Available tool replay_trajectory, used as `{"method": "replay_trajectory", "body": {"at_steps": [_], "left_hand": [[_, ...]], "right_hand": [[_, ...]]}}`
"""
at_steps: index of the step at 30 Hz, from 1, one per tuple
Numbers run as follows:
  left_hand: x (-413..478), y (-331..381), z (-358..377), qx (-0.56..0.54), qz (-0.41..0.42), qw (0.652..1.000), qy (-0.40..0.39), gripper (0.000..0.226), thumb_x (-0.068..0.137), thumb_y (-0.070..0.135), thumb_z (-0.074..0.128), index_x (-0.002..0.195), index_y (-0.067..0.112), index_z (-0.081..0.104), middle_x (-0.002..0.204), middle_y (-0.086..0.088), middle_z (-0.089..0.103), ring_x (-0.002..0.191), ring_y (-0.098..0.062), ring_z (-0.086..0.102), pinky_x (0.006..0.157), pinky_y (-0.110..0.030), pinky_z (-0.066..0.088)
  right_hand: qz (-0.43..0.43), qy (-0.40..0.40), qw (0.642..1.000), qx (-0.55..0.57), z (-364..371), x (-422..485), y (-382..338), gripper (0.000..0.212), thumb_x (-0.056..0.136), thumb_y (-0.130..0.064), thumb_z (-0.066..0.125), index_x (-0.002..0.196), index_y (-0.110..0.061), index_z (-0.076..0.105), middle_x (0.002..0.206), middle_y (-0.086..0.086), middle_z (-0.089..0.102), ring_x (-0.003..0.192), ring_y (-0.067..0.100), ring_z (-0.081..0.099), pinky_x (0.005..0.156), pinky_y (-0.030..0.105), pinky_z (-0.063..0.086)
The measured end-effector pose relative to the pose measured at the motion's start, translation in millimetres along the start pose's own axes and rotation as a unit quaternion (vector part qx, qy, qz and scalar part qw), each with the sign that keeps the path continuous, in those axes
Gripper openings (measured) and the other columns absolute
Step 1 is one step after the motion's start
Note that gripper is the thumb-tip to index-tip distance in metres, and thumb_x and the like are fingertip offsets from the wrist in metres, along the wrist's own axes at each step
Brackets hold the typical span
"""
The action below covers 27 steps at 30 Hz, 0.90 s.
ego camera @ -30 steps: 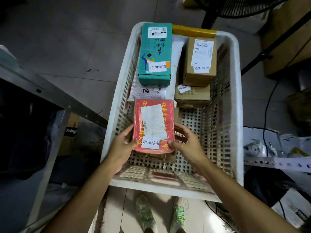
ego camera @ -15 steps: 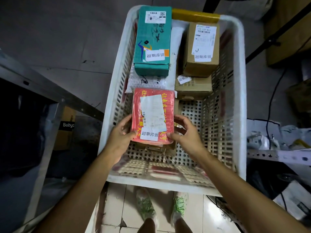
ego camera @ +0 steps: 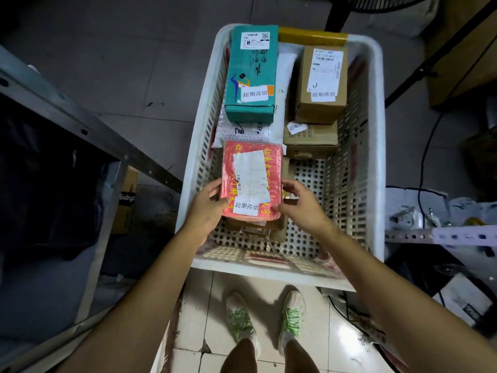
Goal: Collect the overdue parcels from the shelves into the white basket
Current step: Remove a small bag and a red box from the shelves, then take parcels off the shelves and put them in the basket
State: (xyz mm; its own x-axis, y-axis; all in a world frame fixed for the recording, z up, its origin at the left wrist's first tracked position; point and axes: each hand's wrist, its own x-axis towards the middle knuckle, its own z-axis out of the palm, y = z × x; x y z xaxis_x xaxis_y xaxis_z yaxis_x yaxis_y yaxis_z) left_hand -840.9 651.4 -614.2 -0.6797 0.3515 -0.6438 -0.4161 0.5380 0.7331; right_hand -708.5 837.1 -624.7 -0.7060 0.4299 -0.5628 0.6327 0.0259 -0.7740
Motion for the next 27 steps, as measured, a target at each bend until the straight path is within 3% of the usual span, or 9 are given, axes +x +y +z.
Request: {"method": "replay_trajectory", "body": {"at_steps": [2,4,6,8,10,13,17,23,27], "left_hand": [[-8.6,8.1,-4.5,0.048,0.011,0.999,-0.004,0.052,0.096,0.004,0.06,0.144,0.02,0.049,0.144,-0.002,0.052,0.129,-0.019,0.052,0.098,-0.034,0.052],[-22.5,23.5,-9.0,0.111,0.029,0.993,-0.009,0.049,0.095,0.006,0.061,0.142,0.017,0.052,0.139,-0.001,0.055,0.126,-0.02,0.054,0.09,-0.024,0.049],[-41.3,45.4,-15.3,0.172,0.054,0.984,-0.012,0.048,0.095,0.007,0.062,0.141,0.016,0.052,0.139,-0.004,0.056,0.127,-0.023,0.054,0.095,-0.028,0.048],[-65.1,71.5,-23.4,0.239,0.065,0.969,-0.01,0.047,0.096,0.01,0.061,0.141,0.016,0.052,0.139,-0.009,0.056,0.121,-0.028,0.059,0.092,-0.032,0.051],[-87.0,93.2,-33.8,0.303,0.078,0.95,-0.007,0.045,0.096,0.014,0.06,0.141,0.017,0.052,0.139,-0.012,0.057,0.115,-0.033,0.062,0.093,-0.038,0.053],[-122.2,121.8,-50.5,0.382,0.106,0.918,0.007,0.044,0.095,0.018,0.058,0.138,0.018,0.055,0.138,-0.013,0.059,0.122,-0.032,0.058,0.101,-0.04,0.049],[-163.7,155.6,-68.9,0.424,0.116,0.898,0.027,0.039,0.095,0.022,0.057,0.134,0.02,0.058,0.134,-0.011,0.06,0.118,-0.032,0.059,0.097,-0.038,0.049],[-227.4,178.8,-94.9,0.437,0.118,0.887,0.093,0.045,0.096,0.028,0.057,0.14,0.024,0.053,0.139,-0.009,0.057,0.123,-0.03,0.056,0.096,-0.032,0.046],[-289.1,167.6,-113.1,0.424,0.109,0.884,0.167,0.042,0.094,0.03,0.057,0.136,0.027,0.056,0.135,-0.008,0.058,0.116,-0.03,0.059,0.096,-0.039,0.051]], "right_hand": [[0.007,-0.007,0.998,-0.063,-7.0,-9.0,-14.0,0.057,0.084,-0.015,0.075,0.135,-0.021,0.051,0.137,-0.003,0.054,0.119,0.012,0.053,0.09,0.03,0.052],[0.006,-0.011,0.992,-0.128,-16.6,-21.9,-37.7,0.05,0.089,-0.022,0.069,0.135,-0.021,0.05,0.133,0.0,0.056,0.098,0.011,0.061,0.069,0.027,0.052],[0.0,-0.016,0.984,-0.177,-29.0,-40.5,-68.8,0.047,0.093,-0.024,0.063,0.138,-0.022,0.048,0.124,0.002,0.059,0.085,0.012,0.063,0.065,0.029,0.053],[-0.009,-0.012,0.974,-0.224,-41.1,-60.2,-100.0,0.047,0.093,-0.024,0.062,0.138,-0.022,0.049,0.13,0.005,0.059,0.105,0.021,0.062,0.086,0.036,0.053],[-0.014,-0.019,0.966,-0.259,-49.6,-81.2,-129.6,0.044,0.092,-0.025,0.063,0.135,-0.022,0.051,0.131,0.004,0.06,0.115,0.023,0.058,0.097,0.039,0.049],[-0.024,-0.024,0.955,-0.295,-56.2,-114.9,-167.1,0.04,0.091,-0.025,0.061,0.131,-0.023,0.055,0.126,0.001,0.062,0.111,0.022,0.06,0.096,0.039,0.05],[-0.063,-0.02,0.925,-0.375,-59.6,-141.9,-202.9,0.04,0.09,-0.035,0.062,0.128,-0.029,0.055,0.125,0.001,0.065,0.102,0.02,0.063,0.087,0.035,0.055],[-0.123,-0.011,0.887,-0.445,-64.7,-191.6,-262.0,0.05,0.093,-0.031,0.063,0.139,-0.018,0.049,0.136,0.01,0.057,0.119,0.029,0.058,0.096,0.036,0.048],[-0.195,-0.028,0.849,-0.491,-46.4,-222.0,-288.0,0.051,0.091,-0.035,0.062,0.139,-0.021,0.049,0.135,0.012,0.057,0.119,0.033,0.057,0.095,0.035,0.046]]}}
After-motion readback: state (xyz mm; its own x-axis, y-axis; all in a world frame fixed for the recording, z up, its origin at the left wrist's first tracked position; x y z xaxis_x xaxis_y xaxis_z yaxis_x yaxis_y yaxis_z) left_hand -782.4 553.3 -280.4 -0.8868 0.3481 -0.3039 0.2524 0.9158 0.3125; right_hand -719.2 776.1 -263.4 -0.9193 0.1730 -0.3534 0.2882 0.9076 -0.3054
